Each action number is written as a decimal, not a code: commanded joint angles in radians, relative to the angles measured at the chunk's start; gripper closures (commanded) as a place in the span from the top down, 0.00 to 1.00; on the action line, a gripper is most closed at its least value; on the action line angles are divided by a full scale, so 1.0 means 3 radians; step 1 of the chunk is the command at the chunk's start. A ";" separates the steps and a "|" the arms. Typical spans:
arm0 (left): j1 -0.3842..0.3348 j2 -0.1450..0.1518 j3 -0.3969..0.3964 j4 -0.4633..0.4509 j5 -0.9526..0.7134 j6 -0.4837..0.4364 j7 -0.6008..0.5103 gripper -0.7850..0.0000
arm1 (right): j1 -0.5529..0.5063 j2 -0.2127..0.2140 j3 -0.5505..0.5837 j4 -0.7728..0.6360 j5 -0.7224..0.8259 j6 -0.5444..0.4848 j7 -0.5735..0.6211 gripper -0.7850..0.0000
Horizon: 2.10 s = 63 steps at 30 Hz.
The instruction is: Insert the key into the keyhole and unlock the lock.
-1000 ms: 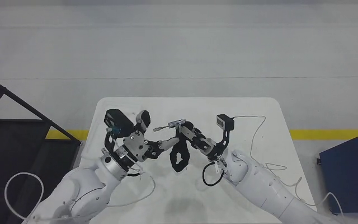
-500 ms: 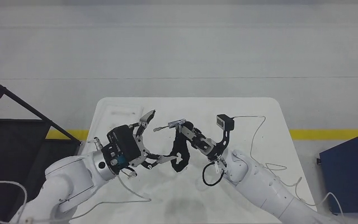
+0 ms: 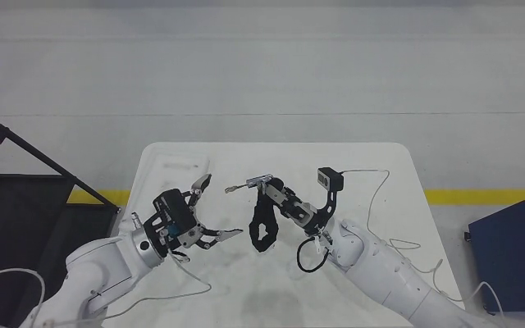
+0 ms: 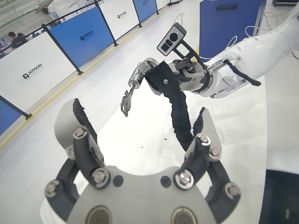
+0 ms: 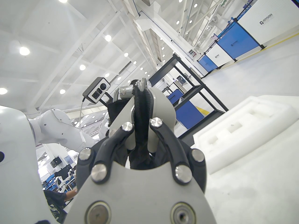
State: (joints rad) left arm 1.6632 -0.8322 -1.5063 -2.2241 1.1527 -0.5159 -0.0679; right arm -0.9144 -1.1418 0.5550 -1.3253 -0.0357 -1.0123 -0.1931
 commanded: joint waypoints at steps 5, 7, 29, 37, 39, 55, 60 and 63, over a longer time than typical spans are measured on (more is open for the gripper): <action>-0.0261 -0.0033 0.0167 0.0136 0.0025 0.0038 -0.0055 1.00 | 0.0000 0.0000 0.0000 0.0000 0.0000 0.0000 0.0000 0.00; -0.0370 -0.0046 0.0233 0.0178 0.0005 0.0050 -0.0082 0.95 | 0.0000 0.0000 0.0000 0.0000 0.0000 0.0000 0.0000 0.00; -0.0488 -0.0099 0.0241 0.0314 -0.0065 -0.0054 -0.0186 0.00 | 0.0000 0.0000 0.0000 0.0000 0.0000 0.0000 0.0000 0.00; -0.0347 -0.0106 0.0193 0.0190 0.0323 -0.0046 -0.0034 0.00 | 0.0000 0.0000 0.0000 0.0000 0.0000 0.0000 0.0000 0.00; -0.0312 -0.0109 0.0197 0.0109 0.0686 0.0088 0.0064 0.00 | 0.0000 0.0000 0.0000 0.0000 0.0000 0.0000 0.0000 0.00; -0.0078 -0.0160 0.0807 -0.0107 0.4533 0.1895 0.0111 0.00 | 0.0000 0.0000 0.0000 0.0000 0.0000 0.0000 0.0000 0.00; -0.0045 -0.0172 0.0882 -0.0049 0.5297 0.2066 0.0129 0.00 | 0.0000 0.0000 0.0000 0.0000 0.0000 0.0000 0.0000 0.00; -0.0022 -0.0180 0.0882 -0.0025 0.5592 0.2134 0.0122 0.00 | 0.0000 0.0000 0.0000 0.0000 0.0000 0.0000 0.0000 0.00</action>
State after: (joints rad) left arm 1.6550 -0.8855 -1.2402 -2.2332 2.7869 0.1162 -0.0319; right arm -0.9144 -1.1418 0.5551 -1.3252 -0.0357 -1.0123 -0.1932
